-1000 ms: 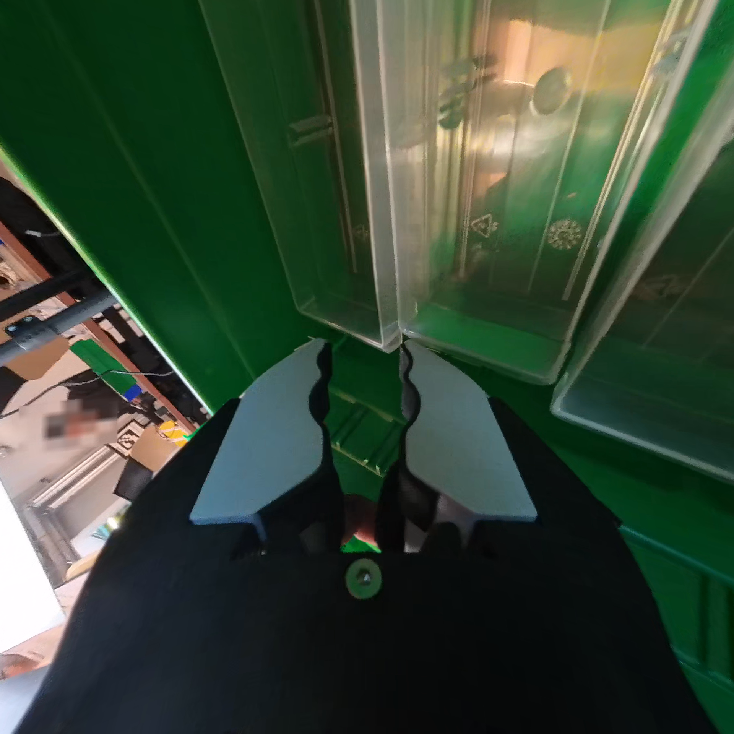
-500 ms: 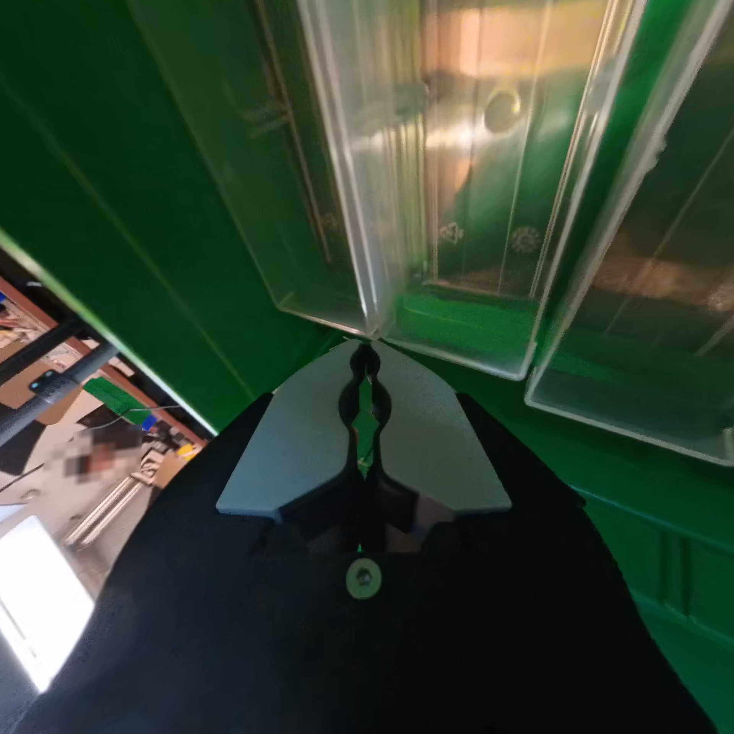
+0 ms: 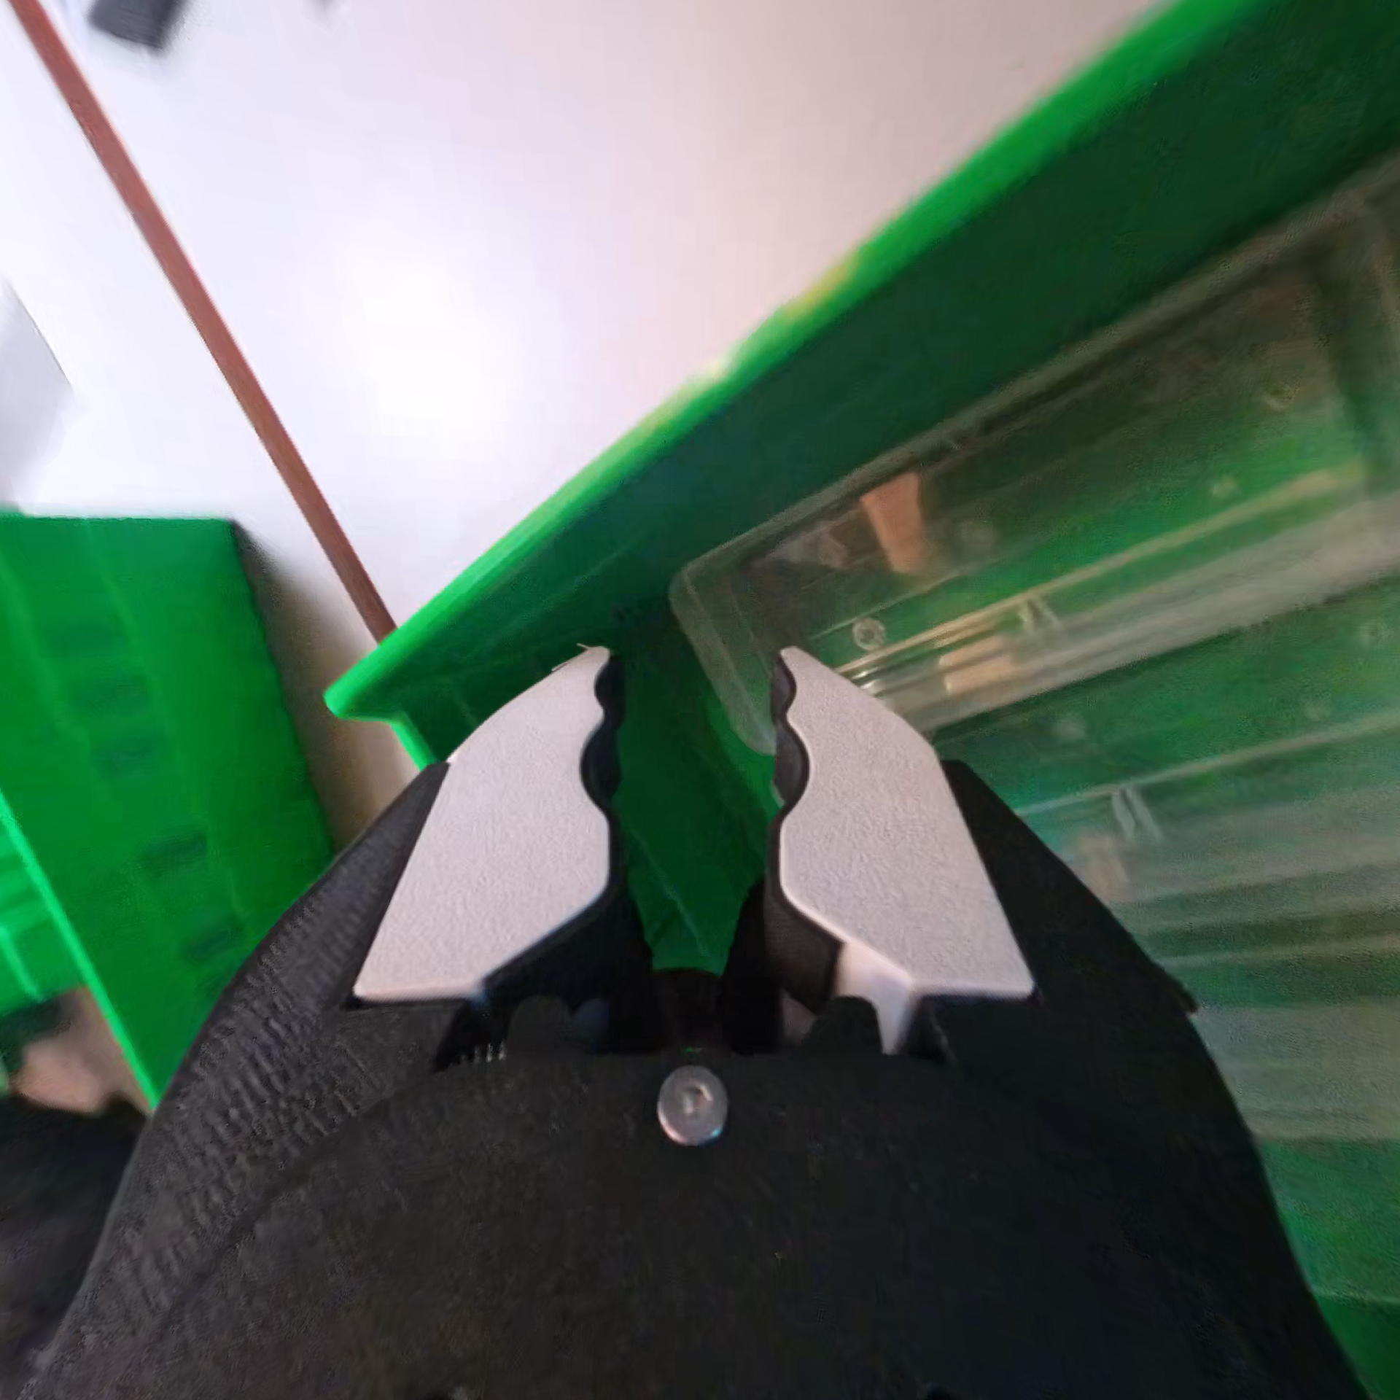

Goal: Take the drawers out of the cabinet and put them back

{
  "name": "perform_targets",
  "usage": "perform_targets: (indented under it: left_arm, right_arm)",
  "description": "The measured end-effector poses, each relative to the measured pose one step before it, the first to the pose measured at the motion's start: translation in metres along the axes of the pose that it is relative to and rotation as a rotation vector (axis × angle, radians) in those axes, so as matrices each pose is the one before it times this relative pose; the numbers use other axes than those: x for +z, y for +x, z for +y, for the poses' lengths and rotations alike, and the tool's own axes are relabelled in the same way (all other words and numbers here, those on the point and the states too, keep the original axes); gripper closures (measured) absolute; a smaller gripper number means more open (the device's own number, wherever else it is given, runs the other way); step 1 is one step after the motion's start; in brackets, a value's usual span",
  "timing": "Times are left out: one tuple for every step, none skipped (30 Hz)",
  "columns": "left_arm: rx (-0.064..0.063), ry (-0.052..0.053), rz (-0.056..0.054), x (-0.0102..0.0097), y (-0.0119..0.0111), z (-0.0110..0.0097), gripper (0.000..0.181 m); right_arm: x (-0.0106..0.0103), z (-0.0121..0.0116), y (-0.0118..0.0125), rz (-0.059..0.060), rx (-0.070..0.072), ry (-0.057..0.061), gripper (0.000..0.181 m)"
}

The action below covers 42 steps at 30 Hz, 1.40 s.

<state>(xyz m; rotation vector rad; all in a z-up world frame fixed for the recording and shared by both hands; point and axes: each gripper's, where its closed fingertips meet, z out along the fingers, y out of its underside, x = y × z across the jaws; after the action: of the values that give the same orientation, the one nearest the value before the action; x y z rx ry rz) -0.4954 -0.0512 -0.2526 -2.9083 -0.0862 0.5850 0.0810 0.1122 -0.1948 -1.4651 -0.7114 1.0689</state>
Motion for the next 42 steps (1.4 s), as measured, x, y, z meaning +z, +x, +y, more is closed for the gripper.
perform_targets:
  left_arm:
    - [-0.0696, -0.0306, -0.0116, 0.00521, -0.00374, 0.00179, 0.143]
    - [-0.0494, -0.0114, -0.0198, 0.00373, -0.00441, -0.00017, 0.143]
    - [-0.0345, -0.0082, 0.0009, 0.00343, -0.00061, -0.00004, 0.143]
    - [-0.0267, -0.0139, 0.0302, 0.00362, 0.00387, 0.0011, 0.143]
    - [-0.016, -0.0187, 0.0354, 0.00414, 0.00518, 0.00206, 0.143]
    - [-0.005, -0.0214, 0.0228, 0.00456, 0.00424, 0.00309, 0.143]
    - [0.0013, -0.0263, 0.0103, 0.00501, 0.00287, 0.00391, 0.143]
    - [0.0075, -0.0266, -0.0001, 0.00505, 0.00145, 0.00409, 0.146]
    - [0.0079, -0.0099, -0.0079, 0.00339, -0.00012, 0.00192, 0.154]
    - [-0.0036, 0.0117, 0.0011, -0.00043, -0.00016, -0.00097, 0.156]
    - [-0.0138, 0.0206, 0.0137, -0.00273, -0.00012, -0.00198, 0.157]
    - [-0.0156, 0.0375, 0.0144, -0.00546, -0.00092, -0.00339, 0.159]
    - [-0.0178, 0.0473, 0.0117, -0.00826, -0.00195, -0.0044, 0.162]
    - [-0.0185, 0.0533, 0.0111, -0.01057, -0.00203, -0.00552, 0.164]
    - [-0.0105, 0.0544, 0.0088, -0.0124, -0.00173, -0.00596, 0.166]
    - [0.0025, 0.0444, 0.0003, -0.01315, -0.00235, -0.00499, 0.166]
    - [0.0103, 0.0355, -0.0077, -0.01332, -0.00315, -0.00365, 0.167]
    - [-0.0014, 0.0484, 0.0036, -0.01389, -0.00177, -0.00556, 0.167]
    - [-0.0032, 0.0571, 0.0022, -0.01423, -0.0016, -0.00684, 0.167]
    - [-0.0079, 0.0633, 0.003, -0.01491, -0.00144, -0.00756, 0.167]
    - [-0.0132, 0.0727, 0.0013, -0.01584, -0.00136, -0.00852, 0.167]
    - [-0.0205, 0.0851, 0.005, -0.01653, -0.00021, -0.00967, 0.167]
    - [-0.0286, 0.0996, 0.0115, -0.01709, 0.00165, -0.0105, 0.167]
    - [-0.0366, 0.1131, 0.0185, -0.01707, 0.0039, -0.01149, 0.167]
    - [-0.0393, 0.1157, 0.0311, -0.01618, 0.00764, -0.01063, 0.167]
    - [-0.0309, 0.1175, 0.0457, -0.01532, 0.01219, -0.00952, 0.167]
    - [-0.0277, 0.1125, 0.0584, -0.01456, 0.01658, -0.0073, 0.167]
    - [-0.0368, 0.0937, 0.0668, -0.01382, 0.02001, -0.00377, 0.167]
    - [-0.0442, 0.0737, 0.0705, -0.01265, 0.02258, -0.00047, 0.167]
    - [-0.0433, 0.066, 0.0701, -0.01185, 0.0241, 0.00202, 0.167]
    - [-0.0386, 0.0474, 0.0621, -0.01037, 0.02411, 0.00497, 0.167]
    - [-0.0359, 0.0424, 0.0436, -0.00873, 0.02213, 0.00686, 0.167]
    - [-0.0284, 0.0319, 0.0332, -0.00687, 0.02034, 0.00931, 0.167]
    - [-0.0233, 0.0196, 0.016, -0.00475, 0.01734, 0.01228, 0.167]
    - [-0.0111, 0.0002, 0.0075, -0.00206, 0.01492, 0.01537, 0.167]
    - [-0.0041, -0.0094, -0.0025, 0.0014, 0.01206, 0.01647, 0.167]
    - [0.0015, -0.0176, 0.0048, 0.00683, 0.01146, 0.0148, 0.167]
    - [-0.0029, -0.0423, 0.0313, 0.01202, 0.01445, 0.01385, 0.167]
    - [-0.0107, -0.062, 0.0565, 0.01388, 0.01837, 0.01432, 0.167]
    - [0.0009, -0.0466, 0.0564, 0.01352, 0.01922, 0.01183, 0.167]
    - [0.0201, -0.0314, 0.0359, 0.01235, 0.01653, 0.00987, 0.167]
    - [0.0302, -0.035, 0.017, 0.01105, 0.01291, 0.01003, 0.167]
  right_arm:
    - [-0.00009, -0.00033, 0.00022, 0.0004, 0.0017, 0.0012, 0.103]
    - [-0.00012, -0.00024, 0.00027, 0.0004, 0.0033, 0.0017, 0.103]
    - [-0.00009, -0.0003, 0.00048, 0.0003, 0.0044, 0.0016, 0.103]
    - [0.0, -0.00015, 0.00027, -0.0001, 0.0042, 0.0008, 0.103]
    - [-0.00003, -0.00004, 0.00012, -0.0005, 0.0026, 0.0004, 0.103]
    - [-0.00003, -0.00021, -0.0001, -0.0009, 0.0, 0.0008, 0.103]
    - [-0.00016, -0.00021, -0.0003, -0.0008, -0.002, 0.0014, 0.103]
    - [-0.00011, -0.00026, -0.00036, -0.0004, -0.0026, 0.0012, 0.103]
    - [-0.00013, -0.00007, -0.00025, -0.0002, -0.0023, 0.0004, 0.103]
    - [0.00006, -0.00007, -0.00008, 0.0001, -0.0007, 0.0001, 0.103]
    - [-0.00005, -0.00009, 0.0001, 0.0007, 0.0005, 0.0006, 0.103]
    - [-0.00007, -0.00016, 0.00014, 0.0004, 0.001, 0.0009, 0.103]
    - [0.00005, -0.00015, 0.00015, 0.0001, 0.0011, 0.0007, 0.103]
    - [-0.00012, -0.00023, 0.00003, 0.0001, 0.0006, 0.0008, 0.103]
    - [0.00003, -0.00008, -0.0002, -0.0001, -0.0008, 0.0003, 0.103]
    - [0.00008, 0.00015, -0.00011, -0.0002, -0.0013, -0.0008, 0.103]
    - [0.00015, 0.00013, -0.00015, -0.0001, -0.0013, -0.0012, 0.103]
    - [0.00005, 0.00015, -0.00016, -0.0003, -0.0021, -0.0007, 0.103]
    - [-0.00006, -0.00023, -0.00018, 0.0001, -0.0018, 0.0007, 0.103]
    - [-0.00001, -0.00018, -0.00012, 0.0002, -0.0008, 0.0009, 0.103]
    - [-0.00007, 0.0, -0.00019, -0.0005, -0.0008, 0.0003, 0.103]
    - [-0.00004, -0.00021, -0.00021, -0.0007, -0.0016, 0.0004, 0.103]
    - [-0.00014, -0.00033, -0.00026, -0.0005, -0.0022, 0.0015, 0.103]
    - [-0.00016, -0.0003, -0.0006, -0.0015, -0.0037, 0.0018, 0.102]
    - [-0.00004, -0.00025, -0.00074, -0.0025, -0.005, 0.0009, 0.102]
    - [0.00005, -0.00012, -0.00099, -0.0036, -0.0058, 0.0002, 0.101]
    - [-0.00006, -0.00024, -0.00166, -0.0069, -0.0076, 0.0009, 0.1]
    - [-0.00013, -0.00046, -0.00203, -0.0087, -0.0101, 0.0013, 0.098]
    - [-0.00028, -0.00077, -0.00245, -0.0099, -0.0116, 0.0024, 0.096]
    - [-0.00039, -0.00104, -0.00288, -0.0098, -0.0145, 0.0043, 0.094]
    - [-0.00075, -0.0015, -0.0037, -0.0095, -0.0234, 0.0051, 0.091]
    - [-0.00103, -0.00236, -0.00517, -0.0117, -0.0337, 0.0073, 0.088]
    - [-0.00116, -0.00342, -0.00653, -0.0133, -0.0393, 0.0108, 0.086]
    - [-0.001, -0.00439, -0.00842, -0.0185, -0.0442, 0.0113, 0.083]
    - [-0.00039, -0.00534, -0.0105, -0.0272, -0.0493, 0.0114, 0.08]
    - [0.00025, -0.00619, -0.01173, -0.0311, -0.0546, 0.0087, 0.077]
    - [0.00094, -0.00687, -0.01268, -0.0329, -0.0608, 0.0069, 0.075]
    - [0.00185, -0.00798, -0.0132, -0.0346, -0.0683, 0.0092, 0.072]
    - [0.00293, -0.00895, -0.01391, -0.038, -0.0766, 0.0139, 0.07]
    - [0.00289, -0.00728, -0.01276, -0.0336, -0.0783, 0.0036, 0.068]
    - [0.00254, -0.00561, -0.0097, -0.0165, -0.0736, -0.0018, 0.066]
    - [0.00213, -0.00554, -0.00753, -0.0064, -0.0667, 0.0049, 0.065]
